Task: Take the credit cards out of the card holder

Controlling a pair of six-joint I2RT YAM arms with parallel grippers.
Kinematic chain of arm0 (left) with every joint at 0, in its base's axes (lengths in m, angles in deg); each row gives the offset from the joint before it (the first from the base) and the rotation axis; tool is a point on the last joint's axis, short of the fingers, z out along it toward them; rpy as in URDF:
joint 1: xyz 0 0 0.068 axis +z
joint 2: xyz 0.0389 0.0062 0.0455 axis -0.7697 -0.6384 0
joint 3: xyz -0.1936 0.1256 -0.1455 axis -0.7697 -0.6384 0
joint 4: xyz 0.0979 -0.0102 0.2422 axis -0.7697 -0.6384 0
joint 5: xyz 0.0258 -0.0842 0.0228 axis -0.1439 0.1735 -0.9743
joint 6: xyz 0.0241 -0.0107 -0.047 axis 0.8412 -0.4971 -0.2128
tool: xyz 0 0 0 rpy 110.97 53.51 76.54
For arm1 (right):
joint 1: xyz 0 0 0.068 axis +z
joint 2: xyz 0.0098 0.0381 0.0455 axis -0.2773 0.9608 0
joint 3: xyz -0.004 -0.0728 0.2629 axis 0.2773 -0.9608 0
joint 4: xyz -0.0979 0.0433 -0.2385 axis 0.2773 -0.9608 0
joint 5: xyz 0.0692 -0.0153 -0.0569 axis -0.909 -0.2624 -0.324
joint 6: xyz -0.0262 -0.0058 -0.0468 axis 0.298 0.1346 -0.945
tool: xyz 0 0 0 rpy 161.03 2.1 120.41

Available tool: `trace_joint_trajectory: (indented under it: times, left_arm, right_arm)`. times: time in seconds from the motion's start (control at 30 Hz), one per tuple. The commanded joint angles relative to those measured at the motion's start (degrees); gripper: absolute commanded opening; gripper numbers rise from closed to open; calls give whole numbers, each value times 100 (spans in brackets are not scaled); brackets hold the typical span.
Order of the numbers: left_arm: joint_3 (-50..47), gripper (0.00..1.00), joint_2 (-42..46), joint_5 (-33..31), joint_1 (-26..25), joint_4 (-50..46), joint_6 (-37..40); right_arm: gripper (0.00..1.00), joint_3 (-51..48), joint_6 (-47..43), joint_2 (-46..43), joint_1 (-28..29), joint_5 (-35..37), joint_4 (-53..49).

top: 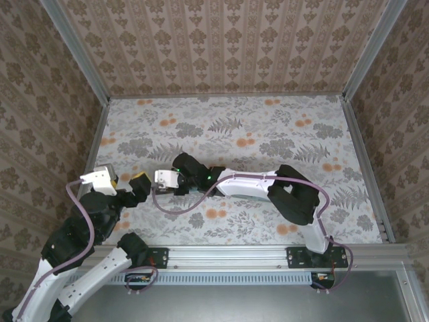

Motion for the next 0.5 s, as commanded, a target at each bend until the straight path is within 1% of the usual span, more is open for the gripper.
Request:
trace_joint_trajectory:
  times: [0.0, 0.13, 0.23, 0.3, 0.47]
  left_arm:
    - [21, 100, -122, 133, 51, -86, 69]
    - [-22, 100, -382, 405, 52, 81, 143]
    - [-108, 100, -596, 597, 52, 316, 172]
    - [-165, 100, -761, 735, 56, 503, 182]
    - [-274, 100, -1304, 1260, 62, 1014, 141]
  right_arm:
    - [27, -264, 796, -655, -89, 347, 463]
    - [29, -725, 1779, -1213, -198, 793, 508]
    - [30, -1325, 2465, -1769, -246, 1341, 647]
    - [35, -1720, 2928, -2145, -336, 1531, 613]
    - [35, -2869, 4243, -3294, -874, 1698, 321]
